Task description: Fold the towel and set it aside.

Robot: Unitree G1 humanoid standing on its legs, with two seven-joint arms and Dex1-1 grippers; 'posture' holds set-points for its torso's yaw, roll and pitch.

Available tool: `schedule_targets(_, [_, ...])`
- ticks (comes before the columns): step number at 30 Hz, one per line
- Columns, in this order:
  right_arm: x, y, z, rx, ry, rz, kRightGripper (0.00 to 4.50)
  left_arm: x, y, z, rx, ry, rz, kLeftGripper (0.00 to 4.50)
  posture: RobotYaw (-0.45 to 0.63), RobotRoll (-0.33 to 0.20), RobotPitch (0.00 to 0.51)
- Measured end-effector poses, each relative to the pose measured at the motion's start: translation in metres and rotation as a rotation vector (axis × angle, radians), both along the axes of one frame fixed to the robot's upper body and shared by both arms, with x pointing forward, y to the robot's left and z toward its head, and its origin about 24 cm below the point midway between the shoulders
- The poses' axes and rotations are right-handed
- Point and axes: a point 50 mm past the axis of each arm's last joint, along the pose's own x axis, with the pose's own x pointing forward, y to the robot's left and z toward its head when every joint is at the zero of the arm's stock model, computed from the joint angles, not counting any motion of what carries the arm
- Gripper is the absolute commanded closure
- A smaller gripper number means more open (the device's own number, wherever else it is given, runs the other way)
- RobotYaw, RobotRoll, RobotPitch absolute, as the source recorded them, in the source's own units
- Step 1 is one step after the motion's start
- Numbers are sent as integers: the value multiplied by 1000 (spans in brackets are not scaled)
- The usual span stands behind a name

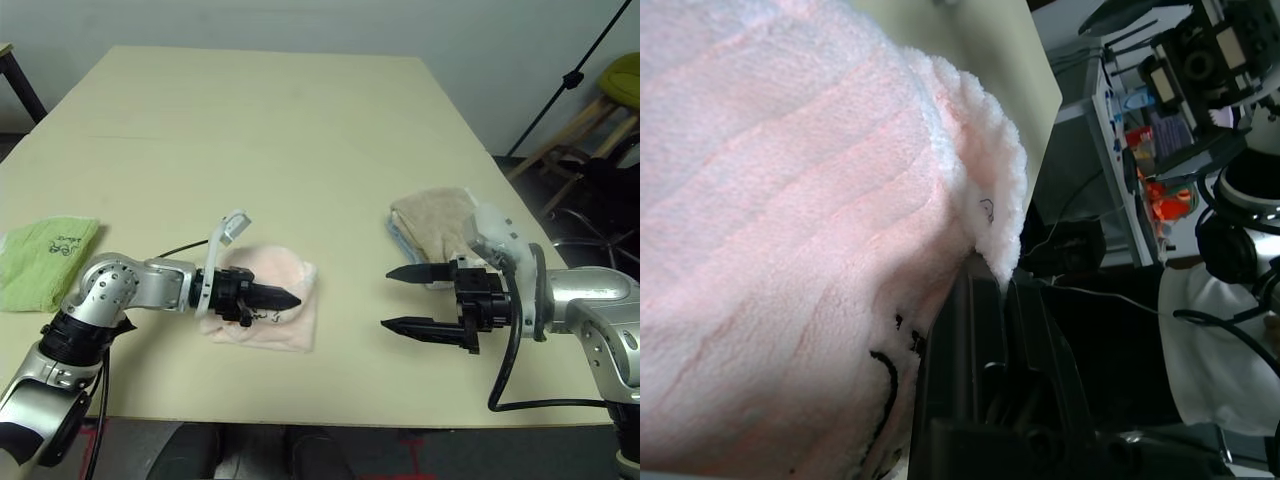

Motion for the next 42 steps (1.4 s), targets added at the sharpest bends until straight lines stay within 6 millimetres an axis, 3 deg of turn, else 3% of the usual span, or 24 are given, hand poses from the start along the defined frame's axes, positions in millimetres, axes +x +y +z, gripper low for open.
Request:
schedule_targets(4, [1,1,-1,5,-4,5,0,-4,-3,1,1,-3,-36,4470,91,0,121])
schedule_targets(7, [2,4,-3,13,-4,13,0,-6,-4,4,2,-27,-56,3773,96,0,121])
schedule_targets(12, [4,7,-4,15,15,25,0,-13,-2,13,10,-51,-118,2010,115,0,124])
schedule_targets(18, [7,10,0,34,27,26,0,-3,26,64,-63,-191,-64,15,132,0,128])
schedule_targets(23, [13,22,1,157,49,15,0,8,64,86,-71,-312,121,15,136,0,128])
schedule_targets(27, [19,47,-4,272,86,40,0,13,100,69,1,-396,302,15,135,0,126])
schedule_targets(31, [25,78,-15,352,99,90,0,9,117,42,82,-476,326,193,145,0,122])
schedule_targets(34, [29,97,-21,379,112,127,661,2,119,28,72,-494,279,988,154,0,119])
schedule_targets(42, [36,109,-27,332,65,150,3703,1,99,21,-13,-580,189,3905,158,0,111])
